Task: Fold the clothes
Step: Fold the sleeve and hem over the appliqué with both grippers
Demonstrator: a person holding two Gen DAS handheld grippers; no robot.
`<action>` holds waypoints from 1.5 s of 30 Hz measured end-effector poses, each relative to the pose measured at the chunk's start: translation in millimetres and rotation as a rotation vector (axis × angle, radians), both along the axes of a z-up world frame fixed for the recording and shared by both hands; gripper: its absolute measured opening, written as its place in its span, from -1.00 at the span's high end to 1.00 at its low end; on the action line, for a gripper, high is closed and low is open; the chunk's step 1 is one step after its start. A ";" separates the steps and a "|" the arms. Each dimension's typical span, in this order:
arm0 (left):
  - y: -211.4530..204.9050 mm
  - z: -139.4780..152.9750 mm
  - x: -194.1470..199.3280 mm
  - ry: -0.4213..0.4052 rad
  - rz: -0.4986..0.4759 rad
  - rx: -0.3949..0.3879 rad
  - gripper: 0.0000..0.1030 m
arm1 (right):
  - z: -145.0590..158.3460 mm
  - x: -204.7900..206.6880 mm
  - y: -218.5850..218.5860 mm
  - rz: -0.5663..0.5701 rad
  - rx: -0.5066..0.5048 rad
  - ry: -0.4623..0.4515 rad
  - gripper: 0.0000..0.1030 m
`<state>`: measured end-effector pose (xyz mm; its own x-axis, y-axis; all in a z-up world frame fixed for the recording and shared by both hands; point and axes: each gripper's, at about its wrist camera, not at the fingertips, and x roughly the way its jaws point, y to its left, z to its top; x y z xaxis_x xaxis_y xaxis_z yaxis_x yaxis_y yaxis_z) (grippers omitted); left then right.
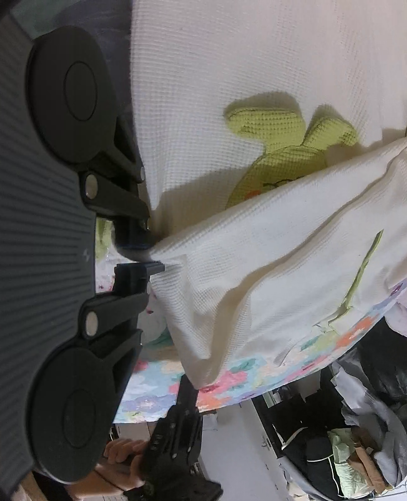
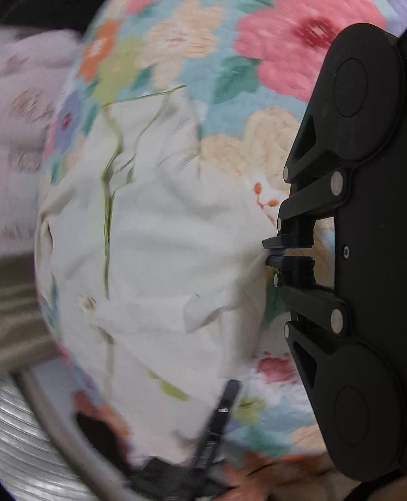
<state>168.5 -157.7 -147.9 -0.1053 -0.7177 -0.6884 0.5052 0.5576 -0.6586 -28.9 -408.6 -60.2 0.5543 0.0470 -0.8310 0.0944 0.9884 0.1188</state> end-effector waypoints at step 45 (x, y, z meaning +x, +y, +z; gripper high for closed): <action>17.0 58.1 -26.1 -0.420 -0.186 0.127 0.58 | 27.8 98.6 23.6 0.166 -0.311 0.372 0.58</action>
